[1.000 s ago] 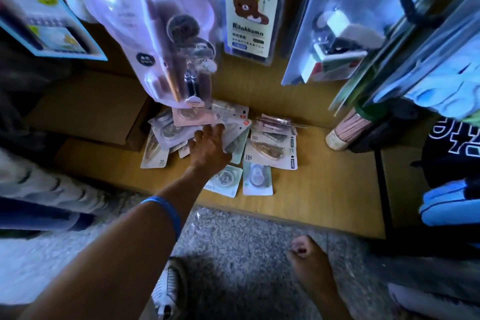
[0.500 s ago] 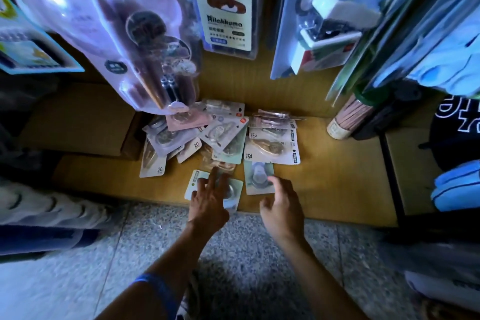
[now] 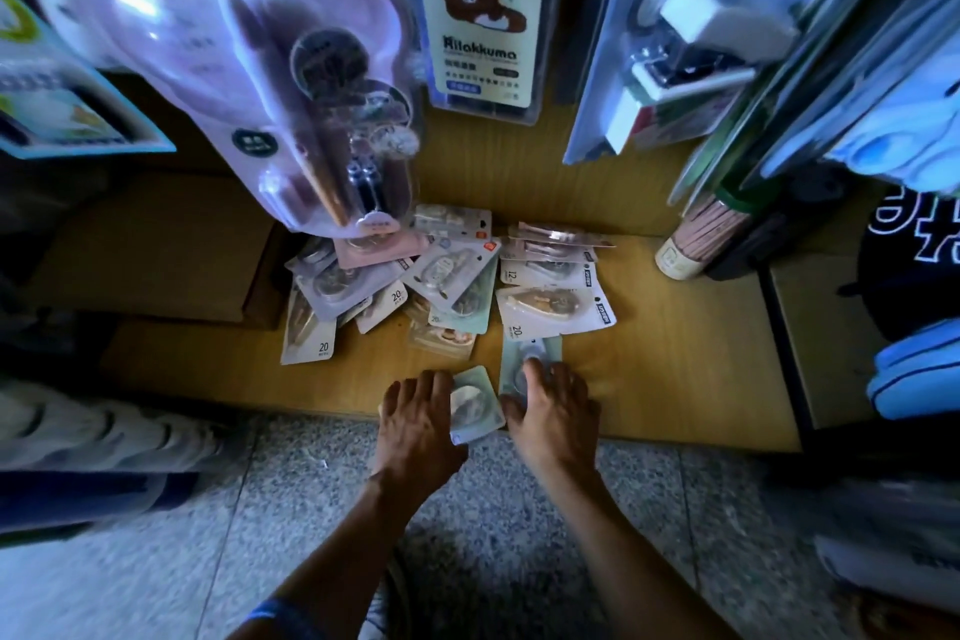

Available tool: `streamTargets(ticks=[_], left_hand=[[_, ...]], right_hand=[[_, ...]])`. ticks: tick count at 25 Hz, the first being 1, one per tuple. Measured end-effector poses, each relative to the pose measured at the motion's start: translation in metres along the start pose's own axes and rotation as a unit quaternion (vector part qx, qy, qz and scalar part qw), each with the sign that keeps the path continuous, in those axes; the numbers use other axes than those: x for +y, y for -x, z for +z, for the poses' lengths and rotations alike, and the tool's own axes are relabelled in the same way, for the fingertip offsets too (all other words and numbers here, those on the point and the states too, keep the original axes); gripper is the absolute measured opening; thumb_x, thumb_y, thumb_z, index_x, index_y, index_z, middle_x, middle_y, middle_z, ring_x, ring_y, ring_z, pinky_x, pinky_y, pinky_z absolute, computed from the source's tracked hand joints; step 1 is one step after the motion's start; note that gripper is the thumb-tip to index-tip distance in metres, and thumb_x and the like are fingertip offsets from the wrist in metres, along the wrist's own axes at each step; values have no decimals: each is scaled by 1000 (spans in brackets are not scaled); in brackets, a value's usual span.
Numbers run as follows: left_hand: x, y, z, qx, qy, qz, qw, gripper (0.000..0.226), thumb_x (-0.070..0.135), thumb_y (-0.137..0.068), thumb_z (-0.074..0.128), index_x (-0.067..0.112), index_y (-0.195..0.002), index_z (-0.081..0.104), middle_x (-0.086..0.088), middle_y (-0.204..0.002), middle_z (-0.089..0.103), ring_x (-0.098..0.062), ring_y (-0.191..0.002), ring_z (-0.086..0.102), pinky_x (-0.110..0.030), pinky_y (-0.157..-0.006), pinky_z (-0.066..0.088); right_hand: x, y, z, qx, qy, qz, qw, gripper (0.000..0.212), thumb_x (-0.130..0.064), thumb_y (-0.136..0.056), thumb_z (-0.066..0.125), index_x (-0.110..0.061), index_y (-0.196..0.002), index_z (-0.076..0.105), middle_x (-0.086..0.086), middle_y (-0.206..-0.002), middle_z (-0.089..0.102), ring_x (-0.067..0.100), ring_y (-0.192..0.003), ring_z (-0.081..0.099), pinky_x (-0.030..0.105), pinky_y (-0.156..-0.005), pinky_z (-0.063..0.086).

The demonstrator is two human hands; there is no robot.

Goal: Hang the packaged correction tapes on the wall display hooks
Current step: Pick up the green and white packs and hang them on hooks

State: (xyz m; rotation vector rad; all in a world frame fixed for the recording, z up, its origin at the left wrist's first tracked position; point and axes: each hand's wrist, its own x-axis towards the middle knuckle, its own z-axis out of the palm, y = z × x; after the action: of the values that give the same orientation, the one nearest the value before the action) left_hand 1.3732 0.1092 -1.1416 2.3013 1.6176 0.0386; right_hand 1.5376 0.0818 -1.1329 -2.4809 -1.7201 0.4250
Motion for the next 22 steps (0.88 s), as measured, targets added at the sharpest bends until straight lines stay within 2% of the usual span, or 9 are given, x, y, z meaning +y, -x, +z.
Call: streamTargets(ticks=[5,8,10,12,14,15,17,19,22], left_hand=[[0,28,-30,-77,137,-116,981,96,51,-57,86,26,-134,35,3,-116,49,-23,-107,52,-36,-84,48],[0,45,-36,-86,387,-236,887,89,43,-55,94,28,-126,45,4,-101,65,-20,-86,65,-35,-66,55],[2,47,-38,-57,500,-303,809,55,30,-64,93,26,-108,60,-1,-86,72,-17,-67,66,-32,-58,55],[4,46,-43,-66,552,-316,769,36,24,-71,89,27,-97,64,1,-84,71,-15,-69,65,-26,-59,53],[2,44,-45,-106,599,-295,737,53,28,-64,92,23,-110,67,-3,-90,74,-18,-79,69,-28,-66,53],[3,44,-45,-116,616,-291,723,61,28,-59,93,23,-114,67,-6,-93,75,-19,-80,70,-30,-68,54],[4,43,-48,-107,628,-296,712,61,23,-60,91,19,-114,63,-8,-91,74,-22,-76,70,-35,-66,56],[6,39,-53,-114,622,-280,722,57,29,-64,88,11,-113,63,-12,-91,76,-28,-76,72,-44,-70,60],[6,33,-56,-93,637,-286,710,41,27,-70,83,12,-106,69,-14,-88,77,-30,-72,73,-51,-72,61]], right_hand=[[13,14,-14,-42,6,101,994,34,-36,-94,54,-26,-126,48,3,-124,57,25,-113,52,38,-87,45],[31,30,-15,-15,-69,183,981,46,-27,-85,66,-27,-125,45,5,-127,55,27,-113,50,41,-89,47],[29,32,-15,35,-97,112,988,58,-25,-81,69,-26,-134,45,7,-136,49,30,-118,48,42,-91,46],[20,26,-13,-3,-72,-8,997,79,-30,-81,70,-28,-150,31,8,-156,30,33,-135,35,46,-101,41],[11,17,-10,-109,-9,-51,993,85,-41,-86,66,-35,-154,16,3,-165,2,36,-146,16,52,-111,31],[10,15,-7,-131,10,-52,990,76,-44,-88,63,-34,-152,23,1,-165,0,37,-146,16,53,-111,30],[11,12,-4,-79,3,-48,996,41,-34,-91,59,-27,-130,52,1,-160,20,35,-135,34,49,-106,38],[15,7,-6,1,-50,-15,999,21,-21,-91,58,-21,-112,61,2,-140,45,31,-119,50,43,-96,44],[23,2,-11,13,-118,123,985,42,-42,-86,67,-19,-119,52,8,-124,51,32,-112,53,43,-88,47]])
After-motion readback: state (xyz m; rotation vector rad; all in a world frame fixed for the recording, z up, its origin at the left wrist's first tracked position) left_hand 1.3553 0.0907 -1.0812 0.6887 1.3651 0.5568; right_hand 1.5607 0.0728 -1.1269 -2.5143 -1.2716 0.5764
